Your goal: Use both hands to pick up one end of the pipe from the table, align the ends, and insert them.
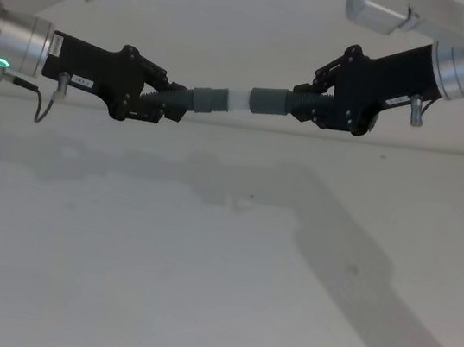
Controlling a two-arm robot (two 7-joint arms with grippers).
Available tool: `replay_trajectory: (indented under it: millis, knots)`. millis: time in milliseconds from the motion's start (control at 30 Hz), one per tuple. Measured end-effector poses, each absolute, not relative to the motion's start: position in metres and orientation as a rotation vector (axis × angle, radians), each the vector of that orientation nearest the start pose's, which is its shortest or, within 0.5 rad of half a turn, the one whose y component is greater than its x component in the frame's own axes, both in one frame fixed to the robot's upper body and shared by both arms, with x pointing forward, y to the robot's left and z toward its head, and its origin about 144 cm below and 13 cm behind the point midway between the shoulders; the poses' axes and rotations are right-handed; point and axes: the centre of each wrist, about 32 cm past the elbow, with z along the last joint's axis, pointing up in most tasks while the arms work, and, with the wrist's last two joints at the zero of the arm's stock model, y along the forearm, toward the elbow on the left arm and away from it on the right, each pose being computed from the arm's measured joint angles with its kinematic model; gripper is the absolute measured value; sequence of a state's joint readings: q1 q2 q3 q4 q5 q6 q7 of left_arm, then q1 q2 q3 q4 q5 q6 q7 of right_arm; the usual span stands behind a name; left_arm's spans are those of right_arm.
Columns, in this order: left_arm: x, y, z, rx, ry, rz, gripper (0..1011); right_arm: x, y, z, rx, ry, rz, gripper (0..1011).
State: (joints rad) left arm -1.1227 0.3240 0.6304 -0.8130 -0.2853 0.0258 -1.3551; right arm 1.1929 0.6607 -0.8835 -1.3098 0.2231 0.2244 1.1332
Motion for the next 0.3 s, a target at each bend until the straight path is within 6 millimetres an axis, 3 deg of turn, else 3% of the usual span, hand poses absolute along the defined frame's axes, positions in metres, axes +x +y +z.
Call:
replay_trajectory:
  millis: [300]
  knots:
    - [0.6936, 0.2603, 1.3815, 0.385, -0.243, 0.070, 313, 0.6247, -0.2703, 1.4603, -0.753, -0.480, -0.220, 244]
